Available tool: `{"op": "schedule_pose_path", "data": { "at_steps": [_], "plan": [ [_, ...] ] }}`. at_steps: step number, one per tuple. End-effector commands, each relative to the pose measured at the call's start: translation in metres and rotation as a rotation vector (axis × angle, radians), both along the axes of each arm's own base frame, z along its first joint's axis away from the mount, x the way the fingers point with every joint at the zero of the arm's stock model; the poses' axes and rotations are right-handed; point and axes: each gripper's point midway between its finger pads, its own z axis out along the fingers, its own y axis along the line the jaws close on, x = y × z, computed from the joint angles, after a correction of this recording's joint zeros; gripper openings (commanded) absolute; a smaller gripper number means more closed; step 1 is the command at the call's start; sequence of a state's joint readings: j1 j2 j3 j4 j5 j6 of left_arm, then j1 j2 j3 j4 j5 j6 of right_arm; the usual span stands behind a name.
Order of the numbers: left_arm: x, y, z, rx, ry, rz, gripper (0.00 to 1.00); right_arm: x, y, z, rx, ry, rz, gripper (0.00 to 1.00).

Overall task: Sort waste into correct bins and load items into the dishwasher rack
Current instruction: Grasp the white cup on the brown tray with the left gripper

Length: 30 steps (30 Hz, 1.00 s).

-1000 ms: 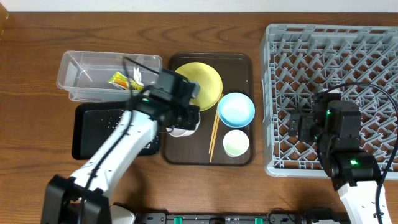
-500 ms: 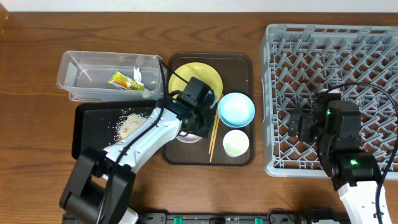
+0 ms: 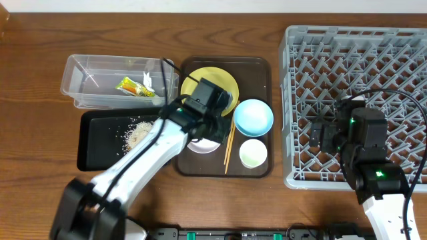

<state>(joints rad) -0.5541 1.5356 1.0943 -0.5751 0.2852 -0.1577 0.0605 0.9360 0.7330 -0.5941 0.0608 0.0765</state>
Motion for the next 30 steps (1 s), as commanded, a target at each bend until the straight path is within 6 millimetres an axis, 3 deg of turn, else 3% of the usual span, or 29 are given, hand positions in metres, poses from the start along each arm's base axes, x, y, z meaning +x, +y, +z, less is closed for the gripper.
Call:
{"op": "schedule_pose_path", "data": {
  "at_steps": [1, 6, 18, 21, 23, 26, 27, 30],
  "plan": [
    [0.0, -0.01, 0.029, -0.045, -0.071, -0.026, 0.49, 0.003, 0.001, 0.008, 0.009, -0.019, -0.005, 0.99],
    [-0.016, -0.028, 0.017, -0.027, -0.04, -0.089, 0.5, 0.003, 0.001, 0.008, 0.008, -0.019, -0.005, 0.99],
    [-0.036, -0.046, -0.046, 0.065, 0.121, -0.118, 0.49, 0.003, 0.001, 0.009, 0.009, -0.02, -0.005, 0.99],
    [-0.04, -0.047, -0.058, 0.085, 0.147, -0.125, 0.38, 0.003, 0.001, 0.008, 0.009, -0.019, -0.005, 0.99],
    [-0.041, -0.048, -0.061, 0.091, 0.154, -0.128, 0.25, 0.003, 0.001, 0.009, 0.009, -0.02, -0.005, 0.99],
    [-0.041, -0.048, -0.061, 0.091, 0.153, -0.128, 0.18, 0.003, 0.001, 0.009, 0.009, -0.02, -0.005, 0.99],
    [-0.041, -0.048, -0.061, 0.091, 0.153, -0.128, 0.11, 0.003, 0.001, 0.008, 0.009, -0.019, -0.005, 0.99],
    [-0.042, -0.046, -0.059, 0.093, 0.156, -0.127, 0.06, 0.003, 0.001, 0.009, 0.009, -0.02, -0.005, 0.99]
  ]
}}
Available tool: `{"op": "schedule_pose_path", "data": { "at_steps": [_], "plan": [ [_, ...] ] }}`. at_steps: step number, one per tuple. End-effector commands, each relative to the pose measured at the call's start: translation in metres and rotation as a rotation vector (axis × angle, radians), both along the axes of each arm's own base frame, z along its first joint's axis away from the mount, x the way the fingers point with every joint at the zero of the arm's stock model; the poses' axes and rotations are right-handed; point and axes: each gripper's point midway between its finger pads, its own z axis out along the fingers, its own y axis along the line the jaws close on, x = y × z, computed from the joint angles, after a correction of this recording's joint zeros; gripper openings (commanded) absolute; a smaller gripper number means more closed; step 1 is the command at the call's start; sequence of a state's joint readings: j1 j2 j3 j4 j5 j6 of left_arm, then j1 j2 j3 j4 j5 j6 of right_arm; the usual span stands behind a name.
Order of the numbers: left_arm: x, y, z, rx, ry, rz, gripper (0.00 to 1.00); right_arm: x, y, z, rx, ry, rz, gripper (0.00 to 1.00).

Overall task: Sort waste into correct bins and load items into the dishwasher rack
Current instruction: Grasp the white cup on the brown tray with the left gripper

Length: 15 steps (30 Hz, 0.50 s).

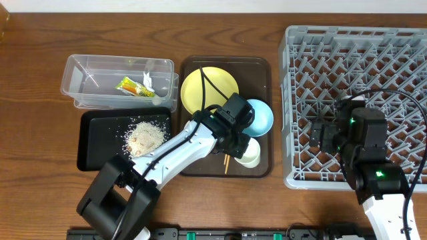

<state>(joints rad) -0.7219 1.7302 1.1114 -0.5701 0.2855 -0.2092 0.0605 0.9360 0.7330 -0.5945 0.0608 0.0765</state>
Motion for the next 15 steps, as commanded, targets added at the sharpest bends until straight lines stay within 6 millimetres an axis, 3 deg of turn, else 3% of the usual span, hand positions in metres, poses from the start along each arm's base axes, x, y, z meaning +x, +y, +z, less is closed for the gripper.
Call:
{"op": "schedule_pose_path", "data": {
  "at_steps": [1, 4, 9, 12, 15],
  "plan": [
    [0.0, 0.0, 0.005, -0.004, -0.005, -0.006, 0.06, 0.003, 0.001, 0.008, 0.008, -0.019, -0.005, 0.99],
    [0.001, 0.004, 0.02, -0.021, -0.024, 0.004, 0.06, 0.003, 0.001, 0.009, 0.009, -0.02, -0.005, 0.99],
    [0.016, 0.017, 0.074, -0.141, -0.108, 0.064, 0.06, 0.008, 0.002, 0.014, 0.011, -0.048, -0.005, 0.99],
    [0.033, 0.032, 0.105, -0.247, -0.153, 0.125, 0.06, 0.015, 0.005, 0.021, 0.023, -0.09, 0.006, 0.99],
    [0.057, 0.052, 0.12, -0.331, -0.15, 0.261, 0.06, 0.022, 0.02, 0.029, 0.084, -0.13, 0.072, 0.99]
  ]
}}
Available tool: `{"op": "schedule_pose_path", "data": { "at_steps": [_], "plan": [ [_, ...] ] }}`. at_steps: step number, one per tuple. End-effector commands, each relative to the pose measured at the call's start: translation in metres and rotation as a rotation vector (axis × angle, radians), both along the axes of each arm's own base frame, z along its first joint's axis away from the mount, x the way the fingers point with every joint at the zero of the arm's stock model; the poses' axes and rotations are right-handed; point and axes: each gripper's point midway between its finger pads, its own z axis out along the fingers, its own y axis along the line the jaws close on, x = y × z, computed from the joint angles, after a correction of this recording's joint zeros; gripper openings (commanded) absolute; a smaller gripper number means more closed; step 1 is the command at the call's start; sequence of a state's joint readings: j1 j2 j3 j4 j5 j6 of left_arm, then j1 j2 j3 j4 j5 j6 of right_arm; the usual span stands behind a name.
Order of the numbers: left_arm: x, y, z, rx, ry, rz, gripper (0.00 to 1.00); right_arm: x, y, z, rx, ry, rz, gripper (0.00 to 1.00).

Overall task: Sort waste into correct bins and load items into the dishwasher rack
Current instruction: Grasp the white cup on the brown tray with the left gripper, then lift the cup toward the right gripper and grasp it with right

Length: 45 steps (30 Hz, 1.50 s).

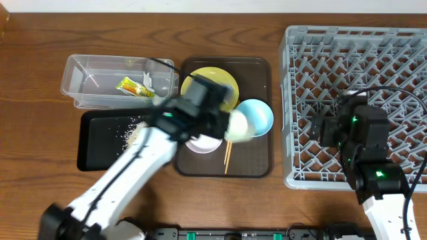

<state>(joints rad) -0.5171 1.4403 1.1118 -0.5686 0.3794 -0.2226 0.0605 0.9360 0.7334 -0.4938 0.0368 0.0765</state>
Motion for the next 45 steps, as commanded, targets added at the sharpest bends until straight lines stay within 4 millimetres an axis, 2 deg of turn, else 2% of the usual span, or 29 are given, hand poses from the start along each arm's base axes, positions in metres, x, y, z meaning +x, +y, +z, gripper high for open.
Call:
{"op": "schedule_pose_path", "data": {
  "at_steps": [1, 5, 10, 15, 19, 24, 32, 40, 45],
  "plan": [
    [0.021, 0.015, 0.018, -0.147, 0.05, 0.104, 0.06, 0.008, 0.023, 0.013, 0.088, -0.039, 0.094, 0.99],
    [0.042, 0.018, 0.026, -0.375, 0.172, 0.155, 0.06, 0.009, 0.053, 0.01, 0.181, -0.027, 0.244, 0.99],
    [0.048, -0.002, 0.035, -0.657, 0.367, 0.054, 0.06, -0.003, 0.096, 0.003, 0.313, 0.027, 0.492, 0.99],
    [0.045, -0.018, 0.031, -0.767, 0.492, -0.031, 0.06, -0.012, 0.12, -0.001, 0.394, 0.049, 0.661, 0.99],
    [0.038, -0.026, 0.033, -0.789, 0.523, -0.077, 0.06, -0.017, 0.139, 0.003, 0.453, 0.02, 0.818, 0.99],
    [0.028, -0.035, 0.036, -0.794, 0.538, -0.122, 0.06, -0.014, 0.153, 0.014, 0.523, -0.043, 0.928, 0.99],
    [0.022, -0.043, 0.037, -0.793, 0.571, -0.131, 0.06, -0.006, 0.162, 0.033, 0.52, -0.168, 1.026, 0.99],
    [0.019, -0.047, 0.061, -0.866, 0.621, -0.193, 0.06, -0.008, 0.176, 0.044, 0.491, -0.236, 1.095, 0.99],
    [0.015, -0.051, 0.063, -0.868, 0.648, -0.204, 0.06, -0.008, 0.185, 0.054, 0.464, -0.299, 1.139, 0.97]
  ]
}}
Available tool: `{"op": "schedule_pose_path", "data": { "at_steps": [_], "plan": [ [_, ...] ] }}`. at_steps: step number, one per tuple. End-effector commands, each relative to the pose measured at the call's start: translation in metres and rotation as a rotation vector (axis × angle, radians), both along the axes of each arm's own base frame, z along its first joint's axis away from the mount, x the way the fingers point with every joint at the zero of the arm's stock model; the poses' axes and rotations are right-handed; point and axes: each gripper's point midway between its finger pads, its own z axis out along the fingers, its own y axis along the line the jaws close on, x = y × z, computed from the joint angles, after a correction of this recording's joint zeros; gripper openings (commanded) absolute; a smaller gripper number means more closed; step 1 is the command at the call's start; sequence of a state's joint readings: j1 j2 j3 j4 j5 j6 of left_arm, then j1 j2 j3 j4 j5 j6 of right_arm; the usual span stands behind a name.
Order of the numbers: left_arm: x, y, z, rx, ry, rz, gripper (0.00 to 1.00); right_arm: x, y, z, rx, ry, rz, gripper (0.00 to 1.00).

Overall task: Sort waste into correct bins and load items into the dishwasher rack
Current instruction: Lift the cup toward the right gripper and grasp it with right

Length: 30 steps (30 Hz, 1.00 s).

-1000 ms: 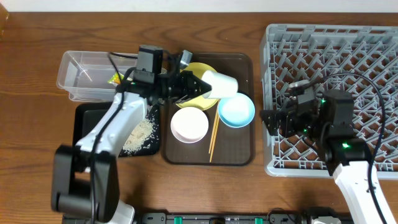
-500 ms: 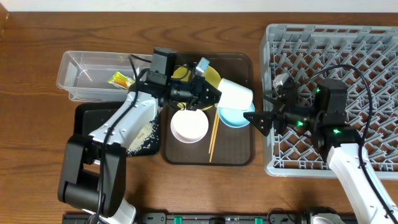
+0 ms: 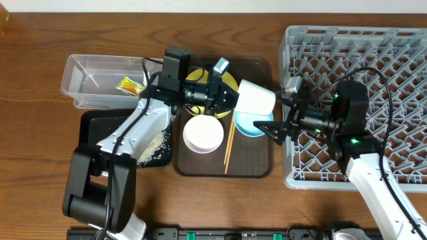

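My left gripper [image 3: 229, 97] is shut on a pale green cup [image 3: 256, 100], holding it on its side above the brown tray [image 3: 257, 167], mouth toward the right. My right gripper [image 3: 279, 107] stands open at the cup's right end, one finger above it and one below. Under the cup a light blue bowl [image 3: 248, 124] shows in part. A white bowl [image 3: 203, 133] and a chopstick [image 3: 228, 144] lie on the tray. The yellow plate [image 3: 195, 75] is mostly hidden behind the left arm. The grey dishwasher rack [image 3: 360, 53] fills the right side.
A clear plastic bin [image 3: 93, 83] at the back left holds a yellow wrapper [image 3: 129, 85]. In front of it a black tray [image 3: 97, 143] carries spilled rice [image 3: 155, 143], partly under the left arm.
The left gripper has carried the cup up and to the right, now turned on its side. The right gripper has come off the rack to the cup's right end, open.
The cup stood at the tray's front right while my left gripper hovered by the white bowl. Then the left gripper was down at the cup, then held it lifted over the tray. Now it holds the cup between both grippers, the right one having left the rack.
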<state>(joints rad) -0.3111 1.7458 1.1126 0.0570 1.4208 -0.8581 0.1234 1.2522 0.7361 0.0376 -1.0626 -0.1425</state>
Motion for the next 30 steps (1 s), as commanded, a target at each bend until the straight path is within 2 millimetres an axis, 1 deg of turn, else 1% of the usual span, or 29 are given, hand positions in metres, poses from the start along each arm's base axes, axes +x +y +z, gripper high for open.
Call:
{"op": "schedule_pose_path", "data": {
  "at_steps": [1, 3, 9, 18, 20, 24, 30],
  "plan": [
    [-0.008, -0.004, 0.009, -0.025, 0.032, -0.043, 0.06, -0.003, 0.01, 0.011, 0.011, -0.052, 0.046, 0.96],
    [-0.009, -0.005, 0.01, -0.025, 0.033, -0.048, 0.06, -0.003, 0.012, 0.013, 0.013, -0.072, 0.053, 0.94],
    [-0.013, -0.006, 0.011, -0.028, 0.07, -0.064, 0.06, -0.002, 0.013, 0.018, 0.017, -0.102, 0.055, 0.93],
    [-0.017, -0.006, 0.014, -0.038, 0.103, -0.084, 0.06, 0.001, 0.013, 0.026, 0.025, -0.158, 0.055, 0.84],
    [-0.017, -0.006, 0.014, -0.038, 0.104, -0.084, 0.06, 0.001, 0.013, 0.026, 0.025, -0.158, 0.055, 0.82],
    [-0.017, -0.006, 0.014, -0.033, 0.124, -0.082, 0.06, 0.001, 0.013, 0.026, 0.025, -0.158, 0.055, 0.72],
    [-0.017, -0.006, 0.014, -0.032, 0.123, -0.08, 0.07, 0.001, 0.013, 0.026, 0.024, -0.155, 0.055, 0.72]
  ]
}}
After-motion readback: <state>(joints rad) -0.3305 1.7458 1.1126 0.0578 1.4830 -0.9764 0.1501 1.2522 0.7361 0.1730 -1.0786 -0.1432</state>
